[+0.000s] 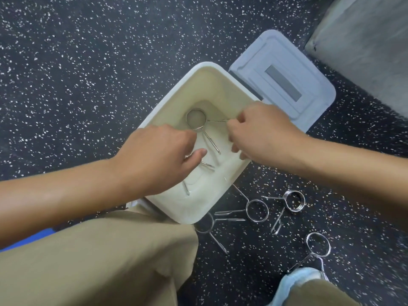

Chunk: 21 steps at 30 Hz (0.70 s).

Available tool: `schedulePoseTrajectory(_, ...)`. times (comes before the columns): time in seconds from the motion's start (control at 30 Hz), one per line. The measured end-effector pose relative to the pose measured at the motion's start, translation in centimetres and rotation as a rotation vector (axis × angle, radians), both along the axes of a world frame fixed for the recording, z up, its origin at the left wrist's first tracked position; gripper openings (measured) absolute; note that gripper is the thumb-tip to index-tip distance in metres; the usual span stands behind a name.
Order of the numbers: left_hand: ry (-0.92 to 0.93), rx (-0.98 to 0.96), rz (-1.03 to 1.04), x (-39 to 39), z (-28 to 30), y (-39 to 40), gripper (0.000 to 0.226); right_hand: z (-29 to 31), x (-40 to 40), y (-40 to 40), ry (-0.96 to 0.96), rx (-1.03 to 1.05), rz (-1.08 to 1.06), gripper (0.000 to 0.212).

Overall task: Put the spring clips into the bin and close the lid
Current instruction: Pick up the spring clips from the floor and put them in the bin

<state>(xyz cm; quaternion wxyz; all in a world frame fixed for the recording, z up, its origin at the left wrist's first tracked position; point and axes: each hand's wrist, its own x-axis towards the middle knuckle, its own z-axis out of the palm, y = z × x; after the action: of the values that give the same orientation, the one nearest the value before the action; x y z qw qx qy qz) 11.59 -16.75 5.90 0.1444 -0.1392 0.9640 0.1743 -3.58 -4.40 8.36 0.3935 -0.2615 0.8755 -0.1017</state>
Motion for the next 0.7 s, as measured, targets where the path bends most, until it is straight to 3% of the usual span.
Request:
schedulePoseTrajectory(0.33, 0.065, 0.14, -0.131, -2.8, 0.0, 4.2, 0.044, 3.9, -2.0, 11.5, 0.097, 0.171, 0.065, 0.036)
schedulePoseTrajectory(0.7, -0.009, 0.265, -0.375, -5.4, -1.4, 12.7, 0.036, -3.2, -1.9, 22.2, 0.03, 0.275, -0.138, 0.029)
